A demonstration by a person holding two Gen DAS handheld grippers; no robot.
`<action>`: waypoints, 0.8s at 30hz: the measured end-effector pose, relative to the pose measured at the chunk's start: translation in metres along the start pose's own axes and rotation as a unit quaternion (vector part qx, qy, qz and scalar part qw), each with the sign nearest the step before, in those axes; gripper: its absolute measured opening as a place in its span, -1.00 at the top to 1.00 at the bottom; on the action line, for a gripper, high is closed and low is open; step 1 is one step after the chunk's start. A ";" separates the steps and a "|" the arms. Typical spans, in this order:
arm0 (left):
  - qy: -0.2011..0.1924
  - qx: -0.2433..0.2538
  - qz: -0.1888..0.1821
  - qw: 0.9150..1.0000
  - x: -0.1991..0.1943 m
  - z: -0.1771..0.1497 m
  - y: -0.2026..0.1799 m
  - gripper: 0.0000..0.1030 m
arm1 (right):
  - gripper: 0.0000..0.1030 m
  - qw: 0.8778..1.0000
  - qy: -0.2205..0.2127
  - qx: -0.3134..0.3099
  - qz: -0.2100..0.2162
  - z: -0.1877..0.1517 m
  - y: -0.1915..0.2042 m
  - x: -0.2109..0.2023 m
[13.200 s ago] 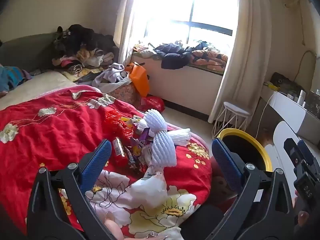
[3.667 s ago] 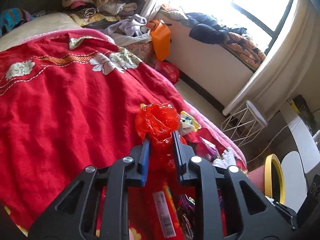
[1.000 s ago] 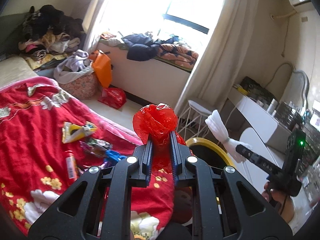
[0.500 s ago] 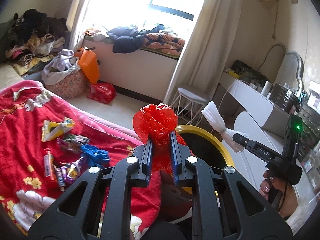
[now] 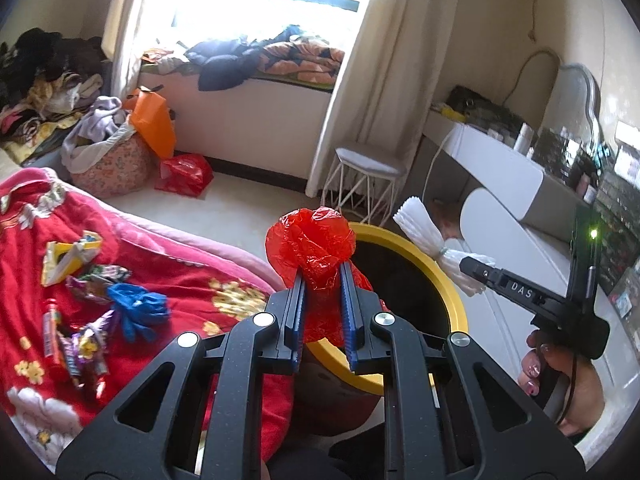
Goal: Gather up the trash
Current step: 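Carry both items over the yellow bin and open both tools to drop them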
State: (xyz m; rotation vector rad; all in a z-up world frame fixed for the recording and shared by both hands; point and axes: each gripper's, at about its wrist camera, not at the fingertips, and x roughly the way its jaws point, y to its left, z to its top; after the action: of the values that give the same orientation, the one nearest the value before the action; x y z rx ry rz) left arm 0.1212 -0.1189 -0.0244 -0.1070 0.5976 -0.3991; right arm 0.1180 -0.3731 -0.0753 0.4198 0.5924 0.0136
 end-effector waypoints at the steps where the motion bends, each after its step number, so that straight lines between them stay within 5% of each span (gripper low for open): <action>1: 0.003 0.002 0.000 1.000 0.003 -0.002 -0.001 0.78 | 0.67 1.000 0.003 0.003 -0.002 0.000 -0.003 0.002; 17: 0.055 0.017 -0.005 0.998 0.058 -0.018 -0.022 0.75 | 0.60 0.999 0.035 0.037 -0.008 -0.010 -0.029 0.023; 20: 0.059 0.005 -0.022 0.998 0.063 -0.018 -0.020 0.47 | 0.29 0.998 0.041 0.041 -0.003 -0.010 -0.031 0.026; 22: 0.055 0.004 -0.025 0.998 0.063 -0.017 -0.018 -0.06 | 0.18 0.998 0.040 0.041 -0.002 -0.009 -0.032 0.026; 24: 0.051 -0.004 -0.024 0.998 0.061 -0.015 -0.018 -0.17 | 0.17 0.998 0.039 0.043 -0.004 -0.009 -0.032 0.026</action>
State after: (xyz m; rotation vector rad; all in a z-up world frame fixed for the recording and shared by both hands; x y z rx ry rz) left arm 0.1528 -0.1592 -0.0654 -0.1084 0.6985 -0.4517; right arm 0.1315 -0.3953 -0.1089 0.5017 0.6734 -0.0019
